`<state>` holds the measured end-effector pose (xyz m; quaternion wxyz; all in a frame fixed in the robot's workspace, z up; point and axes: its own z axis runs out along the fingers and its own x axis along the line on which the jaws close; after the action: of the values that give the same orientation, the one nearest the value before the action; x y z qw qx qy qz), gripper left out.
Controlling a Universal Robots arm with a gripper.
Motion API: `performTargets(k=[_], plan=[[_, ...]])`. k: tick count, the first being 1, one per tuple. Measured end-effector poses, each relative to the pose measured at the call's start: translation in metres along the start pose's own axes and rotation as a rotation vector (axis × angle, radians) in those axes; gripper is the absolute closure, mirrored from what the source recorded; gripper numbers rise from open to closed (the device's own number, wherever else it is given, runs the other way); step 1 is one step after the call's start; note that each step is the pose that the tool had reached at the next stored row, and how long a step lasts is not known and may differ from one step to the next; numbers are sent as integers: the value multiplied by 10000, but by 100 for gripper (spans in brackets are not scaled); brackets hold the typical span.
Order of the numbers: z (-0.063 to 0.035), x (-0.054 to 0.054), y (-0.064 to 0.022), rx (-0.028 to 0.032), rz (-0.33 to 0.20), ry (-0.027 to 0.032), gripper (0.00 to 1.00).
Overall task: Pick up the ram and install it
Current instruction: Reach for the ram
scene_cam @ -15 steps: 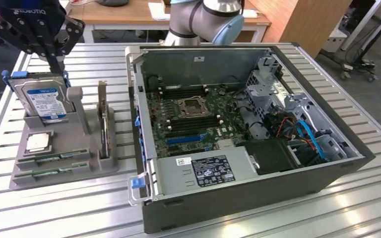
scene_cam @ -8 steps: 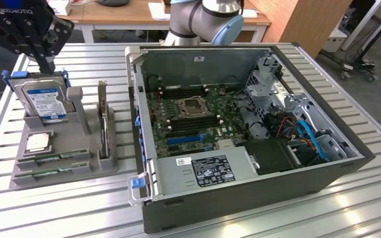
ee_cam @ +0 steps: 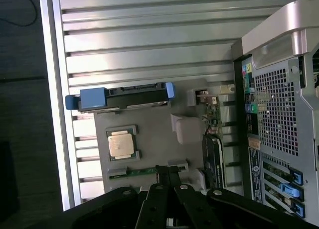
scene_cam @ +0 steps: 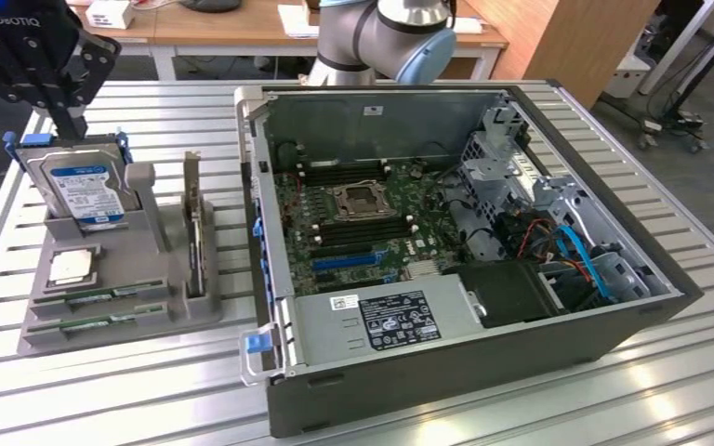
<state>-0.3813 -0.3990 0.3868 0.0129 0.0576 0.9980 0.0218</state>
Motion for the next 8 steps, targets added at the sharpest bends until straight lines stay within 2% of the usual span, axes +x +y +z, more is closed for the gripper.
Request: performTargets(k=[8], plan=[[-1,4,-4,1,1,1,90]])
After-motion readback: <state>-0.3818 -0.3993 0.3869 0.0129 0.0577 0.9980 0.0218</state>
